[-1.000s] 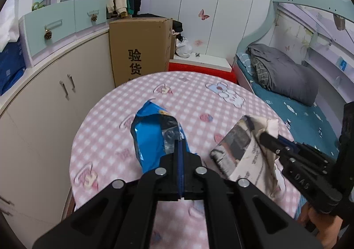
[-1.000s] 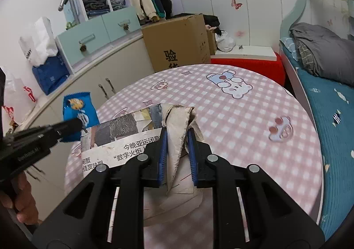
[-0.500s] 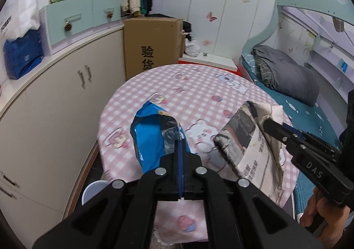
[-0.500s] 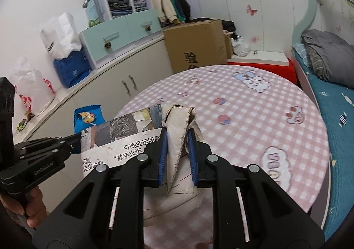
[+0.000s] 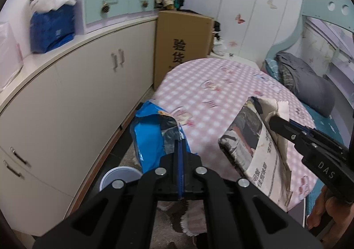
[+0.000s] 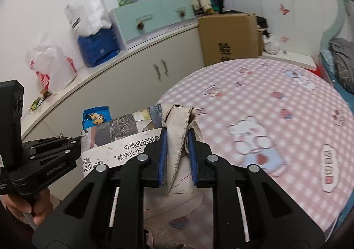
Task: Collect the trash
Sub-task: 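Carry the blue bag and newspaper bundle over the blue bin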
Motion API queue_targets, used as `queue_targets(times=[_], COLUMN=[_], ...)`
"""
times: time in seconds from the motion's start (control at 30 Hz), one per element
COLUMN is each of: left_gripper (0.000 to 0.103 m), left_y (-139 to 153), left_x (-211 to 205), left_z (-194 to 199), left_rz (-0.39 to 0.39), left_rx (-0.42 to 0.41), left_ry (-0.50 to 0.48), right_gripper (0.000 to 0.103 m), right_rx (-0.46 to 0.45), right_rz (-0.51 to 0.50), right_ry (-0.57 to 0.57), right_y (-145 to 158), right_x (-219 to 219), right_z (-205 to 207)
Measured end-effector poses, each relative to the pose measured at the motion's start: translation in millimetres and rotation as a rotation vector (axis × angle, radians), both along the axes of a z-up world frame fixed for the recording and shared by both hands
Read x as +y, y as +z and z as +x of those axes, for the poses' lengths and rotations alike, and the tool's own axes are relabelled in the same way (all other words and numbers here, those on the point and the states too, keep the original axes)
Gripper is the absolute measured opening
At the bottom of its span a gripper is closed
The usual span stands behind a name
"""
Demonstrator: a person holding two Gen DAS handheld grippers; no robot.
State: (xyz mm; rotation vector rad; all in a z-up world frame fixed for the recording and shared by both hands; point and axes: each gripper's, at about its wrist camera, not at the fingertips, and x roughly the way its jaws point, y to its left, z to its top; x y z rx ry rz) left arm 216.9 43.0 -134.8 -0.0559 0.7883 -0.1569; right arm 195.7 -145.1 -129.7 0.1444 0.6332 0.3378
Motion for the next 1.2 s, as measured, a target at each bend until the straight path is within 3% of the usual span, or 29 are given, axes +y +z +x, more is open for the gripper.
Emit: queue_targets(times=[0.37,0.67,0.97,1.2], left_gripper=[0.0,0.0,0.0,0.0], left_y=[-45,-100,-174,-243], left_x=[92,158,190,194], left_z=[5,18,48,84], left_rz=[-0.019,-0.053,-0.056,-0.012], left_rx=[0.08,0.19,0.319,0.441], left_ry=[0.127,0.237,0.295,0.306], right_gripper=[0.018,0.018,0.018,0.018], right_rx=[0.061,0.148,0.186,0.176], right_rz=[-0.026,-0.08,-0.21,-0.376], right_ry=[0.14,0.217,0.232,0.215], right_y=[-32,-84,-137,-179], right_x=[95,162,200,218], right_z=[23,51,74,86])
